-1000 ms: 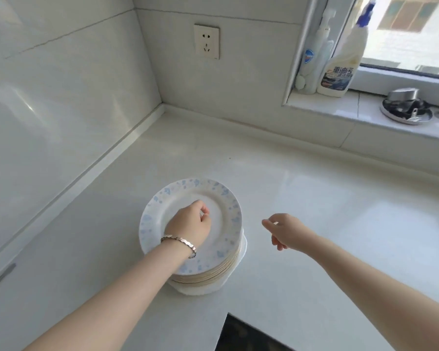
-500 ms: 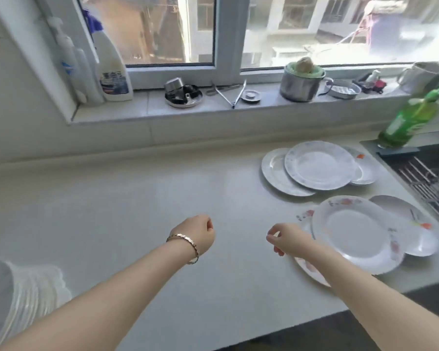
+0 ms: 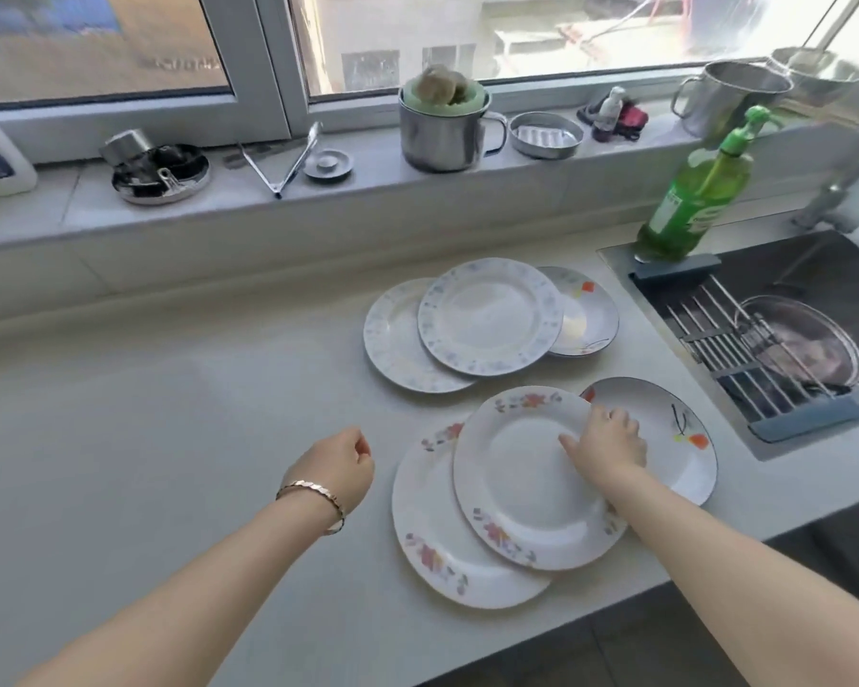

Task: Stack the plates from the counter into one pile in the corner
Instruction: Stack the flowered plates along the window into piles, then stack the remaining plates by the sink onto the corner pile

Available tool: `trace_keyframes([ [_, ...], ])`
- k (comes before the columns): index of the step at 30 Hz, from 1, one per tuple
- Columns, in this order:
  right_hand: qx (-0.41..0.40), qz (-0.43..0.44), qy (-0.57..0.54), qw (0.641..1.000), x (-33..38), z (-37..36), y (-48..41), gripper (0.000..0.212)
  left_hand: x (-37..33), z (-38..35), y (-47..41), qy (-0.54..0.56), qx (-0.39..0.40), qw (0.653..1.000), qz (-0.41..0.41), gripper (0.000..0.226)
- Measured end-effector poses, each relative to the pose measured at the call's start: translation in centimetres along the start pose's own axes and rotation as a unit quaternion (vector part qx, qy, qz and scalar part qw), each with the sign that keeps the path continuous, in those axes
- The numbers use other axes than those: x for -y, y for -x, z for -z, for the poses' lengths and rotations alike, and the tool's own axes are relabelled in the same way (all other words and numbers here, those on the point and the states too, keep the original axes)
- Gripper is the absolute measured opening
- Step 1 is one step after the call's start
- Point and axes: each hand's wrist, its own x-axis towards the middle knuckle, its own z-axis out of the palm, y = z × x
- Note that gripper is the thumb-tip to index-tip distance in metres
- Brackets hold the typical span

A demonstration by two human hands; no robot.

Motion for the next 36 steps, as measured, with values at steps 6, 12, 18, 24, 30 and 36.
trace_keyframes([
  [6, 0.014, -0.02, -0.111, 0.994, -0.6, -0.1, -2.4, 0.062, 0.2, 0.4, -1.1, 0.014, 0.002, 1.0, 0.028, 0.015],
  [12, 0.037, 0.064, -0.121, 0.99, -1.5, 2.0, -2.6, 0.055, 1.2, 1.1, -2.0, 0.058, -0.002, 0.997, 0.044, 0.021],
  [18, 0.022, 0.127, -0.21, 0.969, 2.0, 5.0, -2.4, 0.039, 4.2, 1.9, -1.8, 0.096, -0.017, 0.992, 0.08, 0.023],
  [24, 0.067, 0.154, -0.322, 0.932, 10.3, 5.2, 0.2, 0.045, 9.5, 4.5, 0.2, 0.14, -0.08, 0.976, 0.144, 0.025],
  [30, 0.121, 0.198, -0.397, 0.888, 22.1, 3.6, 7.0, 0.041, 17.7, 9.0, 4.9, 0.153, -0.161, 0.954, 0.201, 0.018],
  [36, 0.163, 0.227, -0.398, 0.874, 33.3, -1.3, 16.5, 0.052, 29.1, 13.7, 11.5, 0.155, -0.246, 0.922, 0.254, 0.016],
])
